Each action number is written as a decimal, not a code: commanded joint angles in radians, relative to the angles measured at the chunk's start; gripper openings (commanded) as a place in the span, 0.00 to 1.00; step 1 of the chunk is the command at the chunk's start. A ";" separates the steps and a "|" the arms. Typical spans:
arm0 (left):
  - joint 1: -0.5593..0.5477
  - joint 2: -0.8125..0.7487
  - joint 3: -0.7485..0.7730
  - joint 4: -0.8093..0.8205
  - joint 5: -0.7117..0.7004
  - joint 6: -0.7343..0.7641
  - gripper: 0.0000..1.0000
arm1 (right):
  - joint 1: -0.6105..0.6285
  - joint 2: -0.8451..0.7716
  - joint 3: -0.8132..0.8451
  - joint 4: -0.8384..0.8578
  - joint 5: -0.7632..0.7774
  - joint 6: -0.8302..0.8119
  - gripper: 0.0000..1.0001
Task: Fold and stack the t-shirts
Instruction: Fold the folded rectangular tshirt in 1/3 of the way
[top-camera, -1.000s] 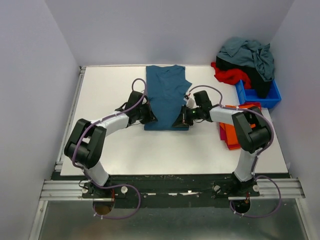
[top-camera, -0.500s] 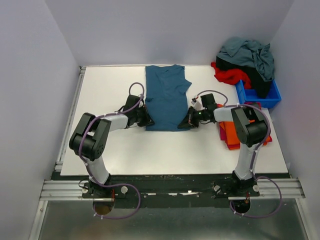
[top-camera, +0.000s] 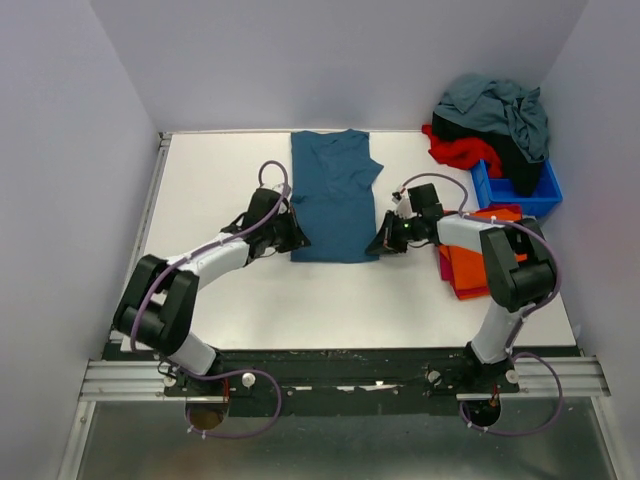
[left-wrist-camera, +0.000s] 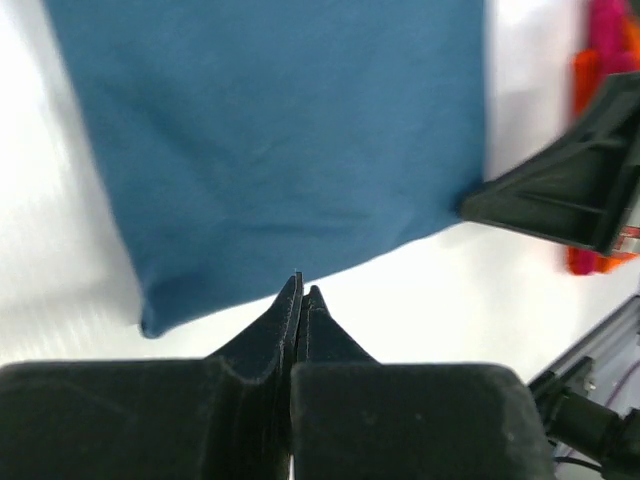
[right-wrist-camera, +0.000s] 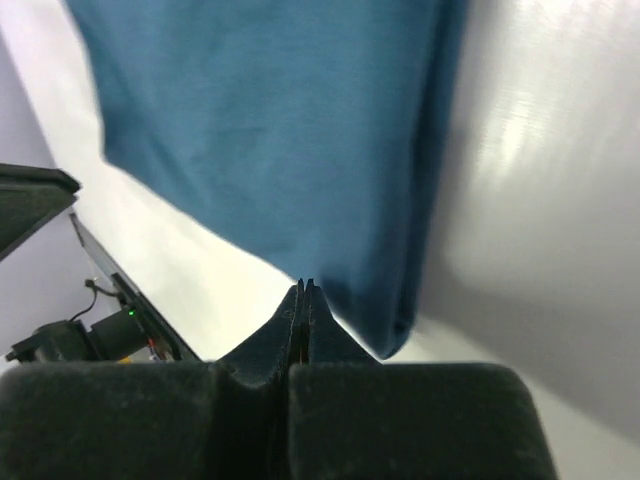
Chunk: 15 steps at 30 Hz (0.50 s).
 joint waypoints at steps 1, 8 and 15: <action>0.004 0.148 -0.055 -0.006 -0.028 -0.015 0.00 | -0.009 0.072 -0.017 -0.051 0.096 -0.001 0.01; 0.024 0.219 -0.052 -0.049 -0.109 -0.002 0.00 | -0.021 0.053 -0.036 -0.090 0.225 -0.003 0.01; 0.024 0.020 -0.079 -0.121 -0.210 0.027 0.00 | -0.022 -0.069 -0.059 -0.135 0.351 -0.029 0.01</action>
